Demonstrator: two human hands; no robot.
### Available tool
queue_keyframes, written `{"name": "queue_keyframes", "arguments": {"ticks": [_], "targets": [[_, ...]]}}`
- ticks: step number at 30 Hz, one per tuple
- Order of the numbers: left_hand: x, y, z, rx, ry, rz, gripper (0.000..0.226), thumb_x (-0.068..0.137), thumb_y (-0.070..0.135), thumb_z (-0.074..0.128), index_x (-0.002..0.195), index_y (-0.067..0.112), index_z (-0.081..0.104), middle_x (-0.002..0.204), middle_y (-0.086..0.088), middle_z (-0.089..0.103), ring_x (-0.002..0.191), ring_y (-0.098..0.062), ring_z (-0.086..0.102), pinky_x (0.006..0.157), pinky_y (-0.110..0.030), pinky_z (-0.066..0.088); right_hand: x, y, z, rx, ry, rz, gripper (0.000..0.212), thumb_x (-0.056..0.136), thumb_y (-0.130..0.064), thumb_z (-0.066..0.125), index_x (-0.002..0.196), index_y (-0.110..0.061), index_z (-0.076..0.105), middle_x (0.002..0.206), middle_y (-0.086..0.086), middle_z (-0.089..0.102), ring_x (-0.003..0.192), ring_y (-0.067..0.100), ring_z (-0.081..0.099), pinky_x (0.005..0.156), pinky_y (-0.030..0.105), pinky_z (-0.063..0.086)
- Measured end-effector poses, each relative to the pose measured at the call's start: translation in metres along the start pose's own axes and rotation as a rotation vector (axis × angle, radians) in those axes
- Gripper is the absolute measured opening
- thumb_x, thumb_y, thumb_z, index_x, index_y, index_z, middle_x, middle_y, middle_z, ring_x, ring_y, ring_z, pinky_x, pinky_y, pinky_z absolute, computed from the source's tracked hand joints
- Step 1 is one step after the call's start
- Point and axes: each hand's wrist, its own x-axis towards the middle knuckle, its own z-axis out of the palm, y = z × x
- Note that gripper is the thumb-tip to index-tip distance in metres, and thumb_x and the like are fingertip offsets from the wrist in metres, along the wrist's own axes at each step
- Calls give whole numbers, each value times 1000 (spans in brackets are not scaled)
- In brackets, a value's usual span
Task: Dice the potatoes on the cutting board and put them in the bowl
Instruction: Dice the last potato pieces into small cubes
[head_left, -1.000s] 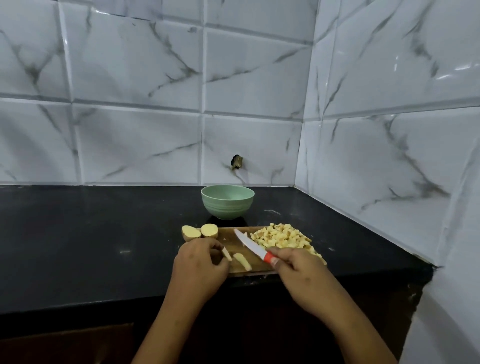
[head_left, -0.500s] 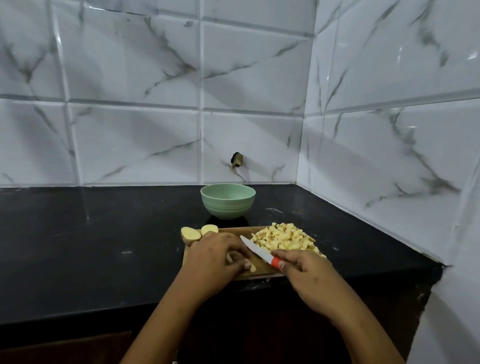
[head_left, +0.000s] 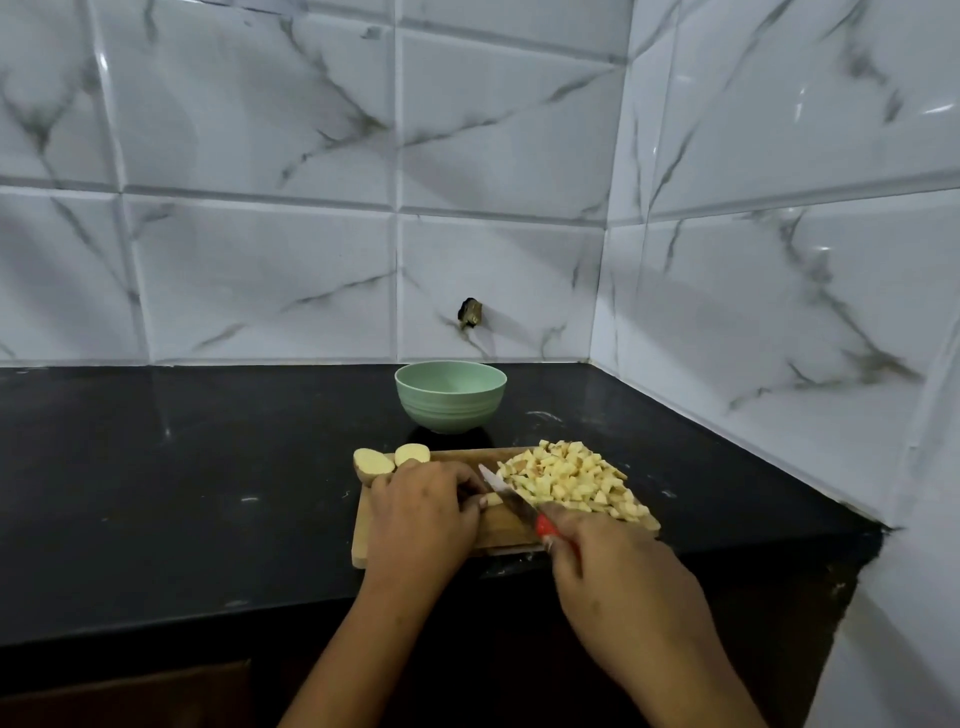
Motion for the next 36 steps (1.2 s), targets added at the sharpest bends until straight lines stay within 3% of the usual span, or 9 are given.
{"name": "queue_keyframes", "arguments": {"ticks": [2,6,9,13,19,22,25,31,36], "targets": [[-1,0,-1,2,-7,-10,17,89,45,57,102,40,66,99,20,64,101,-3,48,88,-27,30,-2,-8,5,-134,-37,-29,44,102,-32,35,144,-40,31,107,-9,62,88,10,61,68,27,50],[-2,3,-3,-1,-31,-28,17,89,44,55,103,40,66,101,20,64,105,-4,47,88,-27,26,1,-16,21,-261,-114,-102,55,100,-12,36,151,-26,19,111,1,62,88,16,59,53,25,35],[-3,3,-5,-3,-36,-45,17,89,44,55,103,41,66,102,19,64,105,-5,46,91,-28,28,10,-11,20,-258,-78,-108,47,100,-15,39,145,-29,33,105,-2,63,80,15,56,55,26,36],[-6,5,-8,-5,-29,-60,19,90,44,55,106,41,65,102,19,63,106,-6,44,92,-30,30,5,-6,15,-200,6,-127,50,101,-22,38,148,-33,26,98,-6,61,71,13,46,46,21,25],[-7,6,-7,-23,-22,-73,18,90,43,55,105,40,65,102,19,62,107,-5,41,93,-29,26,6,-16,22,-257,-77,-140,50,99,-12,38,146,-26,29,107,-1,63,90,18,61,59,27,37],[-8,7,-8,-42,-4,-92,16,89,42,58,103,38,66,101,17,62,106,-7,41,90,-28,27,17,-16,22,-280,-34,-145,45,99,-13,38,141,-27,39,103,-1,64,78,17,55,54,27,34],[-8,6,-8,-59,-2,-104,15,88,43,61,100,35,67,94,16,59,101,-8,41,87,-27,30,15,-12,20,-244,6,-145,46,100,-21,39,145,-33,33,96,-5,61,76,14,55,47,23,29],[-7,5,-6,-98,-31,-95,15,90,33,59,102,35,68,99,15,64,105,-8,39,92,-30,35,4,-11,25,-208,-42,-146,52,100,-15,40,148,-29,25,103,-2,61,72,15,46,49,23,31],[-9,5,-5,-101,-18,-102,16,91,33,58,104,35,67,102,15,63,102,-9,41,90,-27,34,15,-12,19,-224,-26,-144,45,100,-20,40,144,-30,35,104,-2,62,76,15,51,50,25,31]]}}
